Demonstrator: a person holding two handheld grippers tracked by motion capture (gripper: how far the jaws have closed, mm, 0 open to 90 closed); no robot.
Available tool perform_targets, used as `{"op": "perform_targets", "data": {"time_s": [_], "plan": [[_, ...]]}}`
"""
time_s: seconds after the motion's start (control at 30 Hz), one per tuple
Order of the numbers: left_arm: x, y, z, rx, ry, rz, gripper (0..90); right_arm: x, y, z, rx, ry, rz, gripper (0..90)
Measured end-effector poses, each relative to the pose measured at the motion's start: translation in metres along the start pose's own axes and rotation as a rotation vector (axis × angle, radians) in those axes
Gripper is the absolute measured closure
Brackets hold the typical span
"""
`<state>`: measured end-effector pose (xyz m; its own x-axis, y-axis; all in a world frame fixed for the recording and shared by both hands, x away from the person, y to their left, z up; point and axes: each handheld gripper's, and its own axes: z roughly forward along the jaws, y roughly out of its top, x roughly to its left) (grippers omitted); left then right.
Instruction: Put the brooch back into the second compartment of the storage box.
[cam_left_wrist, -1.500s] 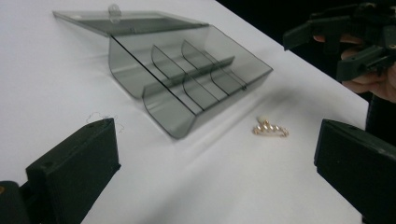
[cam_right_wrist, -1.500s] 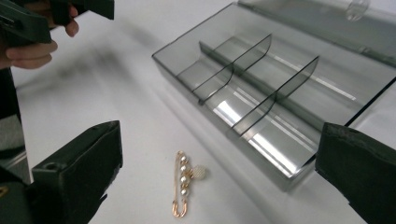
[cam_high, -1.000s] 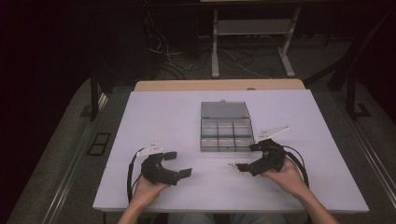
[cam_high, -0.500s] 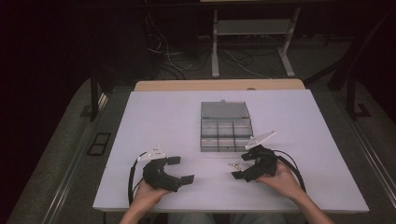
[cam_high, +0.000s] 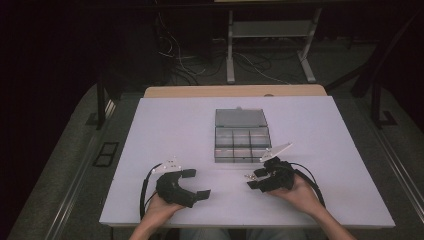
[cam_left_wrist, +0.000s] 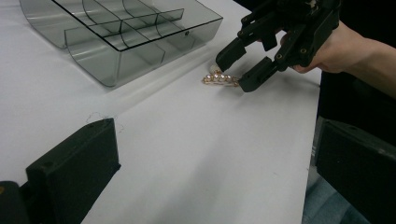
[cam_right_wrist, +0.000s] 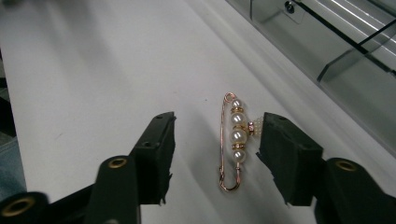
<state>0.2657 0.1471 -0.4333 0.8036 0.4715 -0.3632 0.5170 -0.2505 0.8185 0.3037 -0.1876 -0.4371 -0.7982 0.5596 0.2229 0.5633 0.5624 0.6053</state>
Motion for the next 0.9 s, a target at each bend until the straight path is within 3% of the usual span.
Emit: {"op": "perform_targets", "data": {"time_s": [0.37, 0.67, 0.9], "plan": [[0.002, 0.001, 0.000, -0.010, -0.011, 0.005, 0.0, 0.001, -0.001, 0.003, 0.017, -0.031, -0.016, 63.2], [0.002, 0.000, -0.001, -0.015, -0.022, 0.007, 0.0, 0.011, -0.002, 0.006, 0.022, -0.127, -0.079, 75.9], [0.002, 0.000, -0.002, -0.022, -0.024, 0.005, 0.0, 0.011, -0.002, 0.005, 0.027, -0.115, -0.066, 81.2]]}}
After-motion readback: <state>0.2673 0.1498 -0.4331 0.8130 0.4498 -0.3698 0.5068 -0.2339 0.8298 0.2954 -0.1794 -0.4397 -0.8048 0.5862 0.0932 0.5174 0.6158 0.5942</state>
